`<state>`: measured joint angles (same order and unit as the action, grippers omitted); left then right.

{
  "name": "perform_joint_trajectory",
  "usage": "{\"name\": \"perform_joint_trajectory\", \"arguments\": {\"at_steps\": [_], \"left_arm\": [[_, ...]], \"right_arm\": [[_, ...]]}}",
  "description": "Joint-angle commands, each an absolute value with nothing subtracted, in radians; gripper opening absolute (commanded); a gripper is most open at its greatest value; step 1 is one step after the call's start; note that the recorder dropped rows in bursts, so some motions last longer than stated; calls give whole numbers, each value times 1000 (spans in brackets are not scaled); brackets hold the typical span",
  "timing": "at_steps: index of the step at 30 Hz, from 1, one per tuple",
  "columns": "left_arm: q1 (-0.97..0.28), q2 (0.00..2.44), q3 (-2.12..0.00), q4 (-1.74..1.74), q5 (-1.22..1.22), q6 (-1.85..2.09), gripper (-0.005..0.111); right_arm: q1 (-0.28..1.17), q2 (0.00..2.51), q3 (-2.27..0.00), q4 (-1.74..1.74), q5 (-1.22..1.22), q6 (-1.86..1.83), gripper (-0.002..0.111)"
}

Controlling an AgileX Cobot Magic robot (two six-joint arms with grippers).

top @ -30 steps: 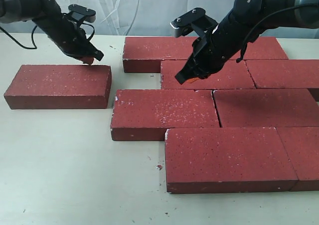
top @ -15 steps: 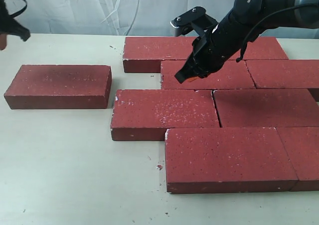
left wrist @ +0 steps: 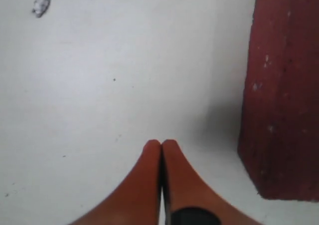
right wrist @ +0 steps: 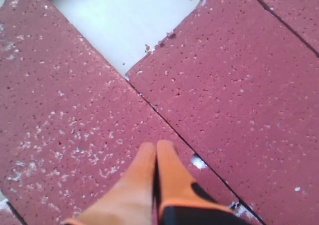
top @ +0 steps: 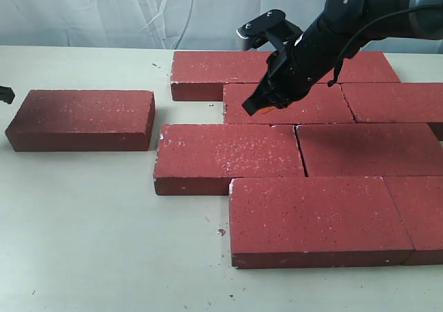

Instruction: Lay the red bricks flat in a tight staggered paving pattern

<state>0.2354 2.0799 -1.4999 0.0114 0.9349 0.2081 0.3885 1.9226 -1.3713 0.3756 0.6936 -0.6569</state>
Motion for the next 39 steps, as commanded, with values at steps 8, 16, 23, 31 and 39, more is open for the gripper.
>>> {"name": "perform_joint_trajectory", "arguments": {"at_steps": [8,16,23,31,39], "left_arm": [[235,2070,-1434,-347,828,386,0],[196,2070,-1434,-360,834,403,0],[158,2070,-1434,-364,824,404,0],[189,2067,-1434,-216,796,373,0],[328,1999,-1444,-245,799,363,0]], "right_arm": [[383,1912,-1369,383,684,-661,-1],[383,1912,-1369,385,683,-661,-1],[383,1912,-1369,396,683,-661,-1],[422,1912,-1369,426,681,-678,-1],[448,1912,-1369,408,632,-749,-1]]}}
